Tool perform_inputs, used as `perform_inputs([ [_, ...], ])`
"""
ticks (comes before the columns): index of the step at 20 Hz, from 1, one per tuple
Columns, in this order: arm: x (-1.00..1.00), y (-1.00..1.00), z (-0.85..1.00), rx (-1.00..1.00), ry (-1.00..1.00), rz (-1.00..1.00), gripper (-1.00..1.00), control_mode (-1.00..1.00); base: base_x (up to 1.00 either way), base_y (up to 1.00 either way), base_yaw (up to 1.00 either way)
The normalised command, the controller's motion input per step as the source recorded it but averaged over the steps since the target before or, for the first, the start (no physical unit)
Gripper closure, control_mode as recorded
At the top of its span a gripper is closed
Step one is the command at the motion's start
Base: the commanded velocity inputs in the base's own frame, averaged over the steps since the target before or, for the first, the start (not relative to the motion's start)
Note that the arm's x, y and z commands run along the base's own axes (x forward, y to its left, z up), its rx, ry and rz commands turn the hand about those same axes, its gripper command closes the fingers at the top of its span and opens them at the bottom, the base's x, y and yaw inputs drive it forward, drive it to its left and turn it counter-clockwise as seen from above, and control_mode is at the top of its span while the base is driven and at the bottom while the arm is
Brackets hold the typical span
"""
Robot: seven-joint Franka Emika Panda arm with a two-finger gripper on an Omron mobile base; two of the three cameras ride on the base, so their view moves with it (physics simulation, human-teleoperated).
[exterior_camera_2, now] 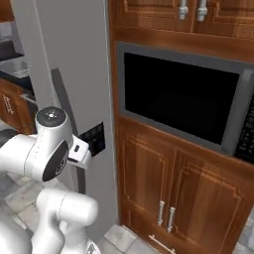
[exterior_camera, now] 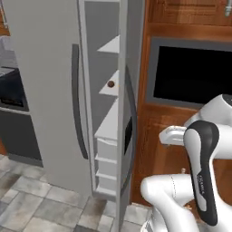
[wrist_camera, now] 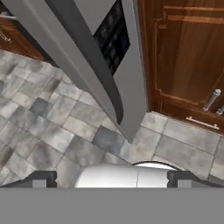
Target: Take the lemon and fish from the highest rack and move them to the second highest rack where the pear and chicken drumstick are located, to maximize freezer space. Close the freezer door after rearranging.
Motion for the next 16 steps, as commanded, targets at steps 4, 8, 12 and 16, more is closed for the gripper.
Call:
perform_inputs([
  [4,0.00,0.00,0.00,0.00,0.00,0.00,-1.00,1.00,0.39,-0.58,0.63],
  [8,0.00,0.00,0.00,0.00,0.00,0.00,-1.00,1.00,0.30,-0.68,0.61],
  [12,0.00,0.00,0.00,0.00,0.00,0.00,-1.00,1.00,0.08,-0.75,0.52],
  [16,0.00,0.00,0.00,0.00,0.00,0.00,-1.00,1.00,0.04,-0.63,0.53],
])
